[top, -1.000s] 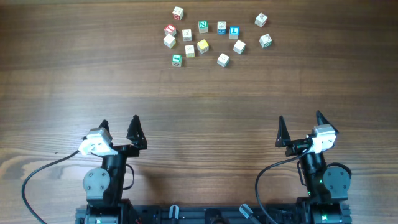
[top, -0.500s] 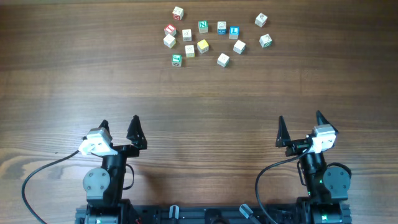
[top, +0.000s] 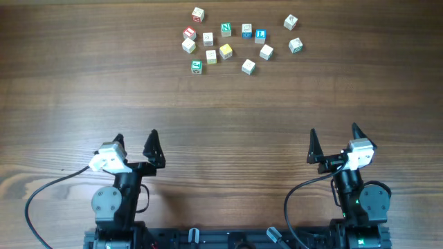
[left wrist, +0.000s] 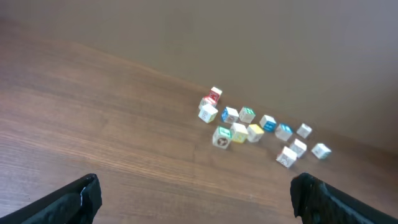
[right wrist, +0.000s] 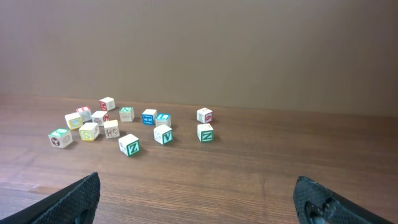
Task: Form a tower
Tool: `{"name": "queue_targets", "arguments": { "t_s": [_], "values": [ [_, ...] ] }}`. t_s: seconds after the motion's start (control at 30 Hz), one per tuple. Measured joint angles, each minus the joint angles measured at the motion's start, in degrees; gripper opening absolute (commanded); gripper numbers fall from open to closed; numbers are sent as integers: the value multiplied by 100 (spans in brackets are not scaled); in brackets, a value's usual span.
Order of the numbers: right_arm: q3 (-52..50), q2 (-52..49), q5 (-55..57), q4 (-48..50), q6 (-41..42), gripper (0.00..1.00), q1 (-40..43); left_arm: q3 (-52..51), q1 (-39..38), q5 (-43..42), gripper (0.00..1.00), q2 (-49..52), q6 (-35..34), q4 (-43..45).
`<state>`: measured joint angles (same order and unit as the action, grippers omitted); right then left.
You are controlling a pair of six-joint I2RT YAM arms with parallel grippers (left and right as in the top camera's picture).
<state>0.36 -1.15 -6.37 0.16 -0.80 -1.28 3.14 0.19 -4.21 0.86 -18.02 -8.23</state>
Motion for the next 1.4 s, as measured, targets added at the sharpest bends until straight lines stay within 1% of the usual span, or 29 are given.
{"name": "queue_targets", "arguments": {
  "t_s": [0.13, 0.33, 0.37, 0.5, 0.57, 0.63, 0.7, 0.77, 0.87, 1.03, 1.17, 1.27, 1.37, 1.4],
  "values": [
    [0, -9, 0, 2, 0, 100, 0, 710, 0, -39, 100, 278, 146, -302],
    [0, -20, 0, -2, 0, 100, 0, 1648, 0, -129, 100, 1764, 367, -348],
    [0, -22, 0, -2, 0, 100, 0, 2100, 0, -299, 100, 2369, 535, -334],
    [0, -42, 0, 2, 0, 100, 0, 3180, -48, -516, 100, 3545, 752, -481],
    [0, -42, 0, 0, 0, 100, 0, 3915, -293, -553, 100, 4284, 994, -885],
    [0, -42, 0, 0, 0, 100, 0, 4507, -546, -562, 100, 4933, 1147, -1097],
    [0, -46, 0, 0, 0, 100, 0, 5056, -826, -577, 100, 5569, 1255, -1215],
    [0, -46, 0, 0, 0, 100, 0, 5407, -975, -577, 100, 5941, 1307, -1244],
    [0, -46, 0, 0, 0, 100, 0, 5818, -1117, -575, 100, 6299, 1329, -1224],
    [0, -46, 0, 0, 0, 100, 0, 5845, -1119, -577, 100, 6343, 1331, -977],
    [0, -46, 0, 0, 0, 100, 0, 5849, -1119, -610, 100, 6343, 1331, -1023],
    [0, -46, 0, 0, 0, 100, 0, 5875, -1134, -706, 100, 6432, 1344, -710],
    [0, -52, 0, 4, 0, 99, 0, 6151, -1134, -623, 100, 7042, 1180, -780],
    [0, -50, 0, 0, 0, 100, 0, 6476, -1137, -570, 100, 7460, 1086, -1082]
  ]
}}
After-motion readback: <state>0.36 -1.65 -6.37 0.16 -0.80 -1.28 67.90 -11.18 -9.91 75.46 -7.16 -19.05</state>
